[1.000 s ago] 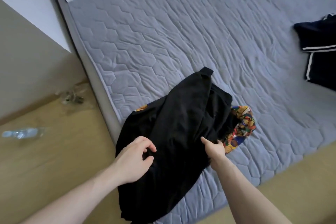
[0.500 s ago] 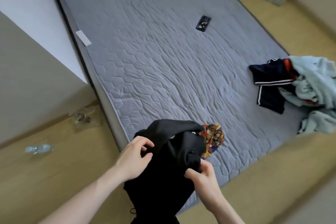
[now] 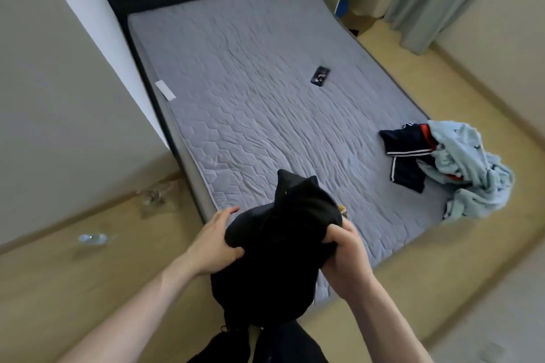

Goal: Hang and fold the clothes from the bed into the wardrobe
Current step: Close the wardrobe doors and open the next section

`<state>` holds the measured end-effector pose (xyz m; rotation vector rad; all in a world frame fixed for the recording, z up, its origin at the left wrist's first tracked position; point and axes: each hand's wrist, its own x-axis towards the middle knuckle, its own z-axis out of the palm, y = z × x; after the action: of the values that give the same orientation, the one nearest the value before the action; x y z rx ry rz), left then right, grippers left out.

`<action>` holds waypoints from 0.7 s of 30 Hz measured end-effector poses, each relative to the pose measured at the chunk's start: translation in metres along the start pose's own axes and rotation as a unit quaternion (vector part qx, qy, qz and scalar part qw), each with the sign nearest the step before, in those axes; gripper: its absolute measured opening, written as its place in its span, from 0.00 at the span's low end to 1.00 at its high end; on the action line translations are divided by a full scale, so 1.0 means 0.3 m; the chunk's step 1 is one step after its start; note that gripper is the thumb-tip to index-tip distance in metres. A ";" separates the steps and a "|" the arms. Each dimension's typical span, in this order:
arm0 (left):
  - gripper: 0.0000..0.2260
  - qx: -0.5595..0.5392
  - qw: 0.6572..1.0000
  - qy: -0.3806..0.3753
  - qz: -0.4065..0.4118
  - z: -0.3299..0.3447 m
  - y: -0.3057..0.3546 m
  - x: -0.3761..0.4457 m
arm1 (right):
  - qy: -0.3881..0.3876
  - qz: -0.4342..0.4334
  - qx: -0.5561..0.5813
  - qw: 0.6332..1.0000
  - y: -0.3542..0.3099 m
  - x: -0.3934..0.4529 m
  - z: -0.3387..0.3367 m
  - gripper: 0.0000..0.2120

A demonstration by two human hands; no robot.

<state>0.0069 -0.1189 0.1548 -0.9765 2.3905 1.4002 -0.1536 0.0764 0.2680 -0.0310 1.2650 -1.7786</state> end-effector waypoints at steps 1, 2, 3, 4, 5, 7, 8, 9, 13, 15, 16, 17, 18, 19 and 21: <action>0.42 -0.029 0.999 -0.026 0.001 -0.022 -0.007 -0.021 | -0.005 0.001 0.030 1.000 -0.021 0.000 0.036 0.14; 0.43 -0.064 0.996 -0.059 0.002 -0.045 -0.012 -0.042 | -0.015 0.002 0.049 0.999 -0.043 0.002 0.073 0.14; 0.45 -0.083 0.992 -0.092 0.003 -0.063 -0.014 -0.065 | -0.028 0.005 0.060 0.998 -0.068 0.000 0.114 0.16; 0.47 -0.081 0.990 -0.115 0.006 -0.076 -0.014 -0.085 | -0.039 0.005 0.067 0.997 -0.094 -0.001 0.150 0.17; 0.51 -0.063 0.990 -0.122 0.013 -0.082 -0.014 -0.104 | -0.044 0.002 0.074 0.996 -0.120 -0.002 0.184 0.18; 0.59 -0.011 0.995 -0.082 0.054 -0.071 -0.015 -0.139 | -0.033 -0.009 0.097 0.995 -0.174 0.002 0.239 0.21; 0.62 0.018 0.995 -0.047 0.083 -0.056 -0.016 -0.153 | -0.026 -0.014 0.117 0.993 -0.201 0.010 0.265 0.22; 0.63 0.041 0.993 -0.012 0.110 -0.034 -0.022 -0.168 | -0.023 -0.021 0.142 0.989 -0.227 0.018 0.294 0.23; 0.55 0.032 0.986 0.117 0.116 0.036 -0.065 -0.204 | -0.056 -0.041 0.203 0.977 -0.303 0.045 0.417 0.21; 0.33 -0.035 0.982 0.173 0.071 0.015 -0.072 -0.195 | -0.083 -0.043 0.189 0.978 -0.329 0.052 0.468 0.20; 0.23 -0.050 0.976 0.206 0.049 -0.010 -0.070 -0.185 | -0.089 -0.049 0.176 0.979 -0.344 0.057 0.485 0.20; 0.18 -0.060 0.970 0.234 0.028 -0.045 -0.067 -0.175 | -0.093 -0.054 0.162 0.981 -0.359 0.065 0.492 0.21; 0.19 -0.069 0.963 0.260 0.019 -0.084 -0.063 -0.165 | -0.091 -0.059 0.145 0.983 -0.374 0.079 0.489 0.21; 0.20 -0.087 0.955 0.282 0.018 -0.130 -0.049 -0.159 | -0.085 -0.062 0.128 0.986 -0.388 0.098 0.480 0.20; 0.18 -0.159 0.931 0.329 0.028 -0.231 0.007 -0.171 | -0.053 -0.070 0.090 0.992 -0.406 0.141 0.442 0.19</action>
<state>0.0548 -0.1536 0.2176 -1.7049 2.6853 1.7284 -0.1923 -0.0437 0.4032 -0.1126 1.0461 -1.9787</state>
